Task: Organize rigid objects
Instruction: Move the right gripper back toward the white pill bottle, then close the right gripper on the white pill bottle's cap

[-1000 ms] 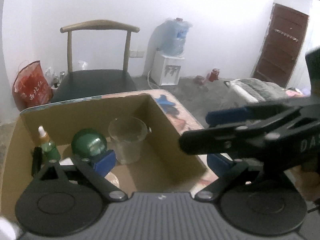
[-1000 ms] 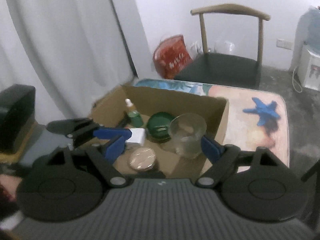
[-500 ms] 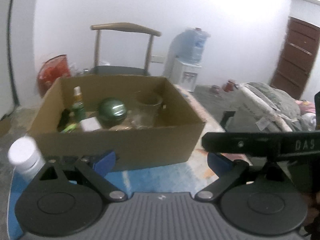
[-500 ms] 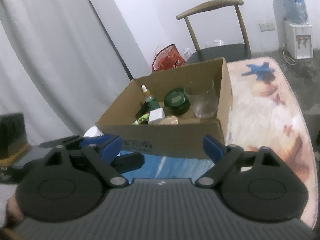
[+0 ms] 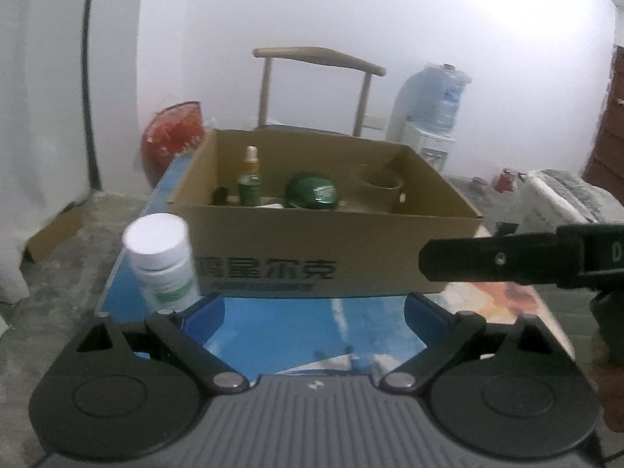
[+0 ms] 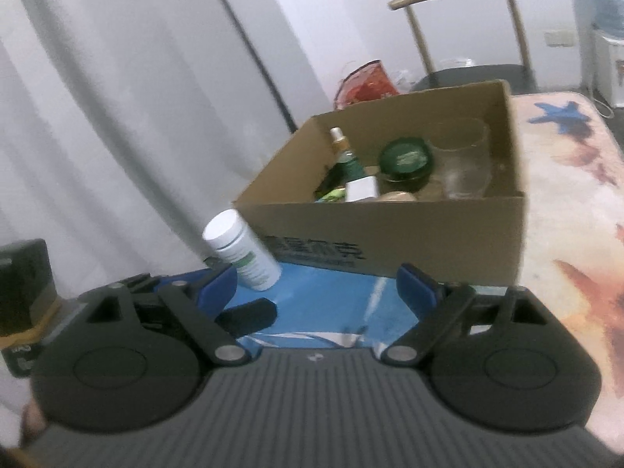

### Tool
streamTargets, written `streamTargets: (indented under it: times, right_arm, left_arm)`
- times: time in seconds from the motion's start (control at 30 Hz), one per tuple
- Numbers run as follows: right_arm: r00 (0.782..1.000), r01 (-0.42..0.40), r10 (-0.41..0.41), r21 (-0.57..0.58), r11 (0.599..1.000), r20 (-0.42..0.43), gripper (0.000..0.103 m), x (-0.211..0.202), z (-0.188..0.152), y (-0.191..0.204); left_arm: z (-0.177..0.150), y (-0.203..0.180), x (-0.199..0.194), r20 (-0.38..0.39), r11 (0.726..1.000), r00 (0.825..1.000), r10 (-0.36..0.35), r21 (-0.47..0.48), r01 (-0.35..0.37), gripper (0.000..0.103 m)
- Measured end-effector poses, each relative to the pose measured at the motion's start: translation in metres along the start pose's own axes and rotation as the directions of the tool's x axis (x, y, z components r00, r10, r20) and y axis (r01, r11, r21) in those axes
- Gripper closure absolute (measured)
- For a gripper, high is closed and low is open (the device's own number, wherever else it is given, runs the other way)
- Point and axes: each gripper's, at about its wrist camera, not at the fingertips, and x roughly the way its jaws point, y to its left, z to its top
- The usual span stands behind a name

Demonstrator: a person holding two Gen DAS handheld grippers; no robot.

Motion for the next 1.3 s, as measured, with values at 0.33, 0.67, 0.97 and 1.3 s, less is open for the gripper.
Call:
streamTargets:
  times: [0.33, 0.67, 0.97, 1.3]
  right_arm:
    - [0.997, -0.072, 0.068, -0.086, 0.994, -0.048, 0.014, 0.029, 0.011, 0.032]
    - [0.985, -0.156, 0.145, -0.123, 0.98, -0.093, 0.014, 0.077, 0.021, 0.057]
    - [0.971, -0.207, 0.192, -0.102, 0.973, -0.14, 0.028, 0.14, 0.031, 0.073]
    - [0.966, -0.214, 0.199, -0.078, 0.974, -0.167, 0.05, 0.172, 0.032, 0.076]
  left_arm:
    - [-0.006, 0.026, -0.004, 0.048, 0.992, 0.991, 0.124, -0.017, -0.123, 0.004]
    - [-0.002, 0.049, 0.016, 0.094, 0.978, 0.974, 0.204, 0.011, -0.206, 0.005]
    - [0.005, 0.068, 0.043, 0.083, 0.982, 0.98, 0.183, 0.029, -0.186, 0.018]
    - [0.004, 0.077, 0.054, 0.06, 0.988, 0.986, 0.153, 0.019, -0.154, 0.039]
